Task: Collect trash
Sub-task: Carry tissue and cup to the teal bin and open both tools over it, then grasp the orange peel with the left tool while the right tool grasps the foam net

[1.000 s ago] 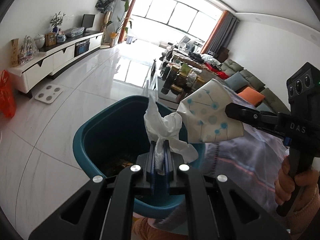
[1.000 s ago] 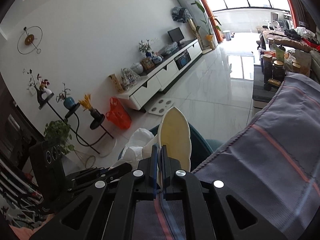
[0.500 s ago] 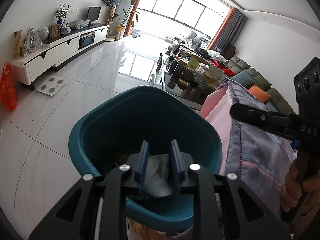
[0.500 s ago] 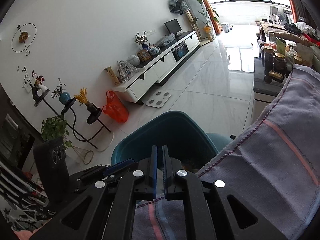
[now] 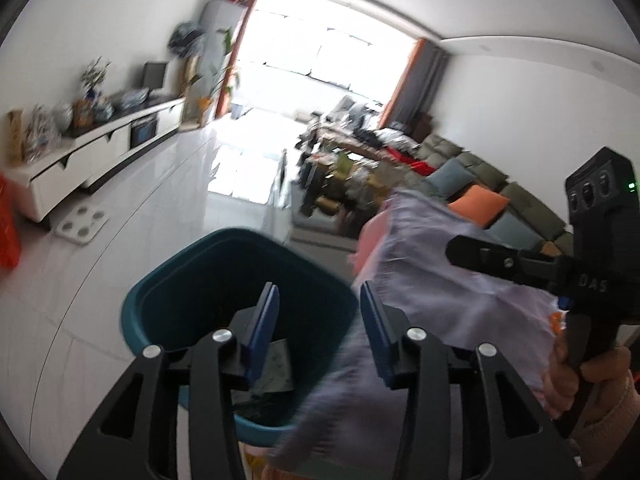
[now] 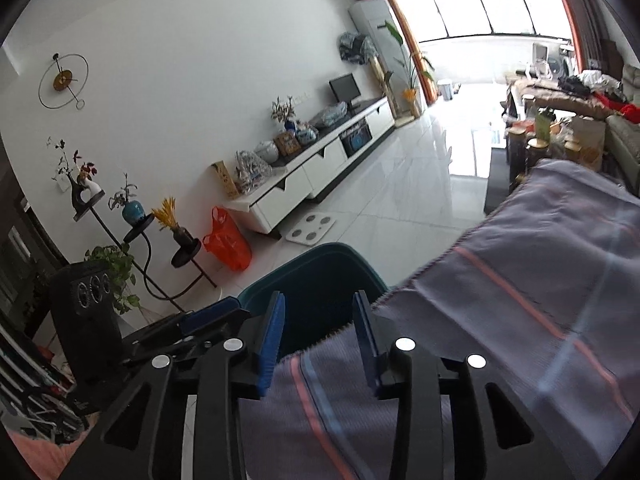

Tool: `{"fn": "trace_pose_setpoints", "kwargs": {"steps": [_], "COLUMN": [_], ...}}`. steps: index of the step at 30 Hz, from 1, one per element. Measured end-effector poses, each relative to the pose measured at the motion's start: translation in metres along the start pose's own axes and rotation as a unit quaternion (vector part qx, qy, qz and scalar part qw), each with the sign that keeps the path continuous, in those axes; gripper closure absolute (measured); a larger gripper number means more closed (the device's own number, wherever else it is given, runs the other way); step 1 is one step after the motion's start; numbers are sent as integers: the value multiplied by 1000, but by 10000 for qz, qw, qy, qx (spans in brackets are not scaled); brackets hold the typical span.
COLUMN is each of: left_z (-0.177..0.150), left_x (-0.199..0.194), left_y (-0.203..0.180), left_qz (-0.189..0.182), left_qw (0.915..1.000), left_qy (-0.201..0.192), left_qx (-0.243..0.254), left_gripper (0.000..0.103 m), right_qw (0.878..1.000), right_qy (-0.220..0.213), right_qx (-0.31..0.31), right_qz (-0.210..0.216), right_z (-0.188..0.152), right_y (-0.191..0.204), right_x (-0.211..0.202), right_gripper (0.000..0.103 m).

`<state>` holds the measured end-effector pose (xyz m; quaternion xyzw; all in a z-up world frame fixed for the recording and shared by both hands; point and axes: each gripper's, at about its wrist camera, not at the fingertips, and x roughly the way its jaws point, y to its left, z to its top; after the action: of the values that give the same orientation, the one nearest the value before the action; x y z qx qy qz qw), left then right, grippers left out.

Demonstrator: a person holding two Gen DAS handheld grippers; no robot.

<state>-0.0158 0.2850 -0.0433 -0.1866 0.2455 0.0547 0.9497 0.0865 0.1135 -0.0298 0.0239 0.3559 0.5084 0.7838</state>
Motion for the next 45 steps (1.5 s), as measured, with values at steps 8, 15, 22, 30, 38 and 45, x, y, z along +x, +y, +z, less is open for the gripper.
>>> {"fn": "trace_pose_setpoints", "kwargs": {"steps": [8, 15, 22, 30, 38, 45], "left_z": [-13, -36, -55, -72, -85, -88], "left_x": [0, 22, 42, 57, 79, 97], "left_y": [-70, -135, -188, -238, -284, -310], "left_qz": [-1017, -1838, -2351, -2710, -2860, -2752], "left_qw": [9934, 9764, 9582, 9381, 9214, 9156], "left_qy": [113, 495, 880, 1225, 1590, 1855], "left_qx": [524, 1017, 1376, 1774, 2094, 2271], "left_gripper": [54, 53, 54, 53, 46, 43], "right_qw": [9976, 9881, 9685, 9426, 9220, 9169], "right_qy": [-477, -824, -1195, -1553, -1803, -1818], "right_qx": [216, 588, 1082, 1407, 1668, 1801], "right_qz": [-446, -1155, -1897, -2599, -2993, -3061], "right_z": [-27, -58, -85, -105, -121, -128], "right_y": [-26, -57, -95, -130, -153, -172], "right_x": [-73, -139, -200, -254, -291, -301], "right_gripper": [58, 57, 57, 50, 47, 43]}}
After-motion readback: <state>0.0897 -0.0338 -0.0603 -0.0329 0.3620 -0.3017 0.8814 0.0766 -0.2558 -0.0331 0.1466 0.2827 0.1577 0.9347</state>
